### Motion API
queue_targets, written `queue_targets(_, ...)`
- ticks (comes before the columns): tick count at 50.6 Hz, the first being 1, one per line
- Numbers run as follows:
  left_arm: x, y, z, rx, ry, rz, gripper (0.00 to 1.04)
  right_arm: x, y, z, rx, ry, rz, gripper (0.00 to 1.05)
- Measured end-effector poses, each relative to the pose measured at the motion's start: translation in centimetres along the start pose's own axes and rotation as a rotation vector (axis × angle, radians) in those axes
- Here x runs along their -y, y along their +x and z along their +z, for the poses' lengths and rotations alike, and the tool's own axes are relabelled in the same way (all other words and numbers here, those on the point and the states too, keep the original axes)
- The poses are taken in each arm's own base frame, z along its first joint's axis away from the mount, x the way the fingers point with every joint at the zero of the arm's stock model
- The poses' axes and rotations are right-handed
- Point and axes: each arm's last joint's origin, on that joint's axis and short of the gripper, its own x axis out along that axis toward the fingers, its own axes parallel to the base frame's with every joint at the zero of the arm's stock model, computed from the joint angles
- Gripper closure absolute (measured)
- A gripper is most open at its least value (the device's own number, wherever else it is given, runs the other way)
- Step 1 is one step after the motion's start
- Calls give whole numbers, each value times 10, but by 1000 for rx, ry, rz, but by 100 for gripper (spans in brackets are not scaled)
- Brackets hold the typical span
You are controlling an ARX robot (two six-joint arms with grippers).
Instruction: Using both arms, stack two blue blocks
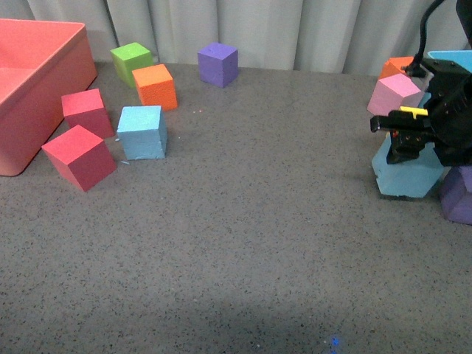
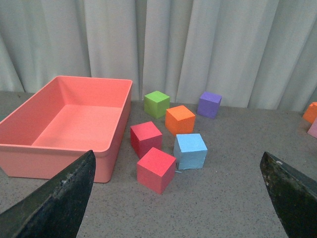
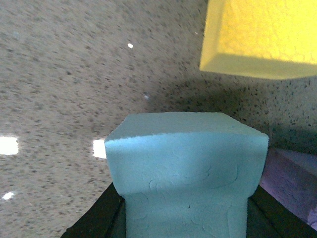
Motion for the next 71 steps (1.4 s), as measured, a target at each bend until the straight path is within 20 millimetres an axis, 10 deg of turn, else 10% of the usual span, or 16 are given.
queue_targets(13,0,0,0,0,0,0,7,-50,-16,23,52,-50,71,62)
queue_targets(31,0,0,0,0,0,1,7,-130,22,27,-41,-103,114,63)
queue_targets(55,0,0,0,0,0,0,7,-163,37,40,-59,-81,83,63)
queue_targets(71,0,0,0,0,0,0,7,-165,29,43,-10,-79,93,16)
